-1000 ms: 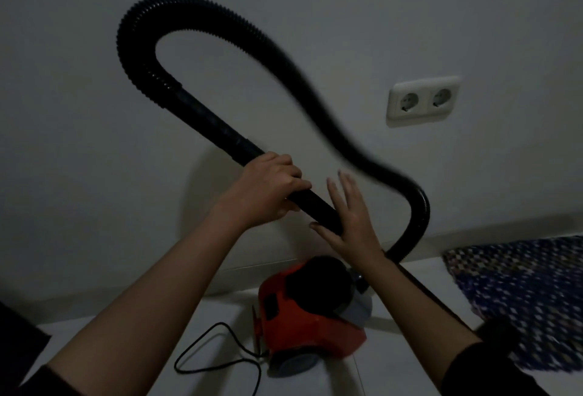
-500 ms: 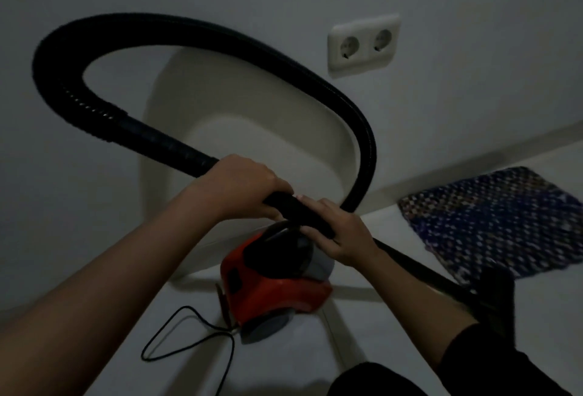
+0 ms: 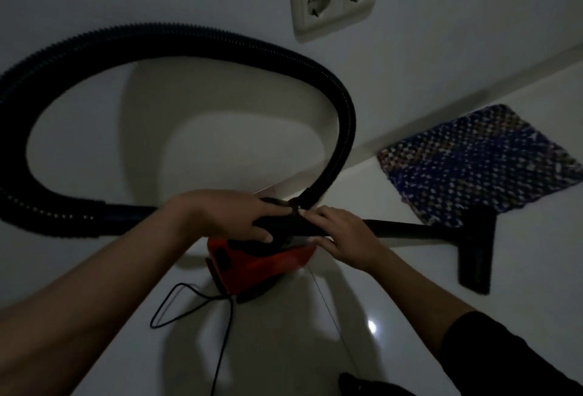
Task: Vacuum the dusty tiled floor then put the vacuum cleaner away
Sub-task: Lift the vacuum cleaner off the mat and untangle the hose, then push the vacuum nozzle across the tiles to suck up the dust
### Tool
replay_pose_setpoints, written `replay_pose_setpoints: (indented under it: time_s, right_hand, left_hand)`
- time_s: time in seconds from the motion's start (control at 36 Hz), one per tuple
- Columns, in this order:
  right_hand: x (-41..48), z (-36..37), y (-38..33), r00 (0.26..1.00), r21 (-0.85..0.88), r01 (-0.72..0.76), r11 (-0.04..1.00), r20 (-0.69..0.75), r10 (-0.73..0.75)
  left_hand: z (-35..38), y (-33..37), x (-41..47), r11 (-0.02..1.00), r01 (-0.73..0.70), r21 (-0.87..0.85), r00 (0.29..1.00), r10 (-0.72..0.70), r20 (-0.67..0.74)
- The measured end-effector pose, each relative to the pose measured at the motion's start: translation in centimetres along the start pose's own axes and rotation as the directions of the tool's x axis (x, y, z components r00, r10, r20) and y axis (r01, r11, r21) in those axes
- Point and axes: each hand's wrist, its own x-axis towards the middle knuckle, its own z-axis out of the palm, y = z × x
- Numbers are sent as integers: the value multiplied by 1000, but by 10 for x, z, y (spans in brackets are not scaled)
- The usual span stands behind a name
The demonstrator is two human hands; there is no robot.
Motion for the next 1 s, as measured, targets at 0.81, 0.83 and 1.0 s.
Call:
replay_pose_setpoints:
  time_s: [0.81,0.83,1.0]
  right_hand:
    - [-26,-94,-148,-187,850,-73,-522,502,844]
    - [-30,-91,-154,-204,862,-27,-507,492,847]
    - [-56,-85,-185,-266,892,119,-437,452,851]
  left_hand:
    - [2,119,-79,677,49,-735,948,201,248]
    - [7,121,-82,665,54,-745,943,211,257]
    - [35,145,-96,606,136,-784,912,233,338]
